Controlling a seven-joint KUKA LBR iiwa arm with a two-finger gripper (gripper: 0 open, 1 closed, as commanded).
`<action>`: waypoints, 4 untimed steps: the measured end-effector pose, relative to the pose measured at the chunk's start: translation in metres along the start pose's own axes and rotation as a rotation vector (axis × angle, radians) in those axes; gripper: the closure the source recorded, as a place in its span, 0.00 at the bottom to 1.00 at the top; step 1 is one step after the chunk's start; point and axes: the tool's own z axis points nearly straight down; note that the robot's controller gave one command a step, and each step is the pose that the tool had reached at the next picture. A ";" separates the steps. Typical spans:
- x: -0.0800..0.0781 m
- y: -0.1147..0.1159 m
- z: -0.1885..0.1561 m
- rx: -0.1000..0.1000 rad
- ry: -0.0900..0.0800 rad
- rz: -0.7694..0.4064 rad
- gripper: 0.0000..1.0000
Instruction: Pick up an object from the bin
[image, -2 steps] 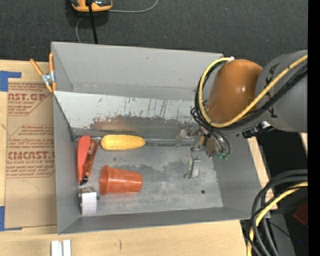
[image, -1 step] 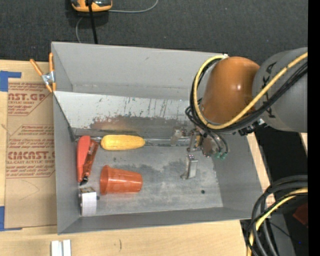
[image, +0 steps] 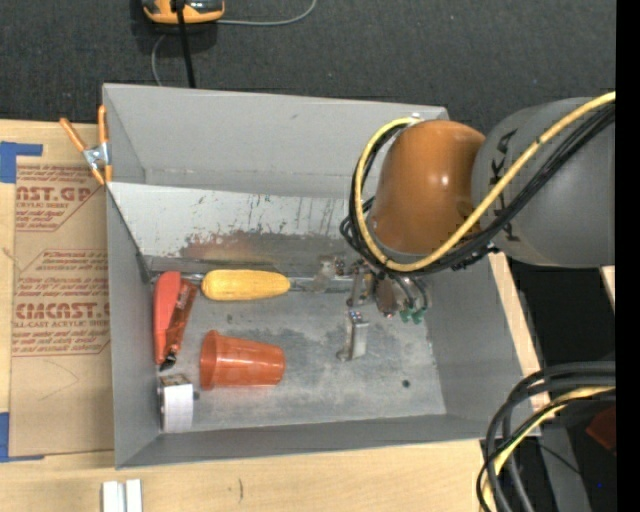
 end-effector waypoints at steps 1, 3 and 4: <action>-0.006 0.009 0.020 0.001 0.014 -0.006 0.00; 0.030 0.081 0.037 -0.001 0.010 -0.155 0.00; 0.036 0.097 0.093 0.000 0.000 -0.190 0.00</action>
Offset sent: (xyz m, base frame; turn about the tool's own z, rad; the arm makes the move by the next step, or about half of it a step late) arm -0.0582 0.0670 -0.0046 -0.1422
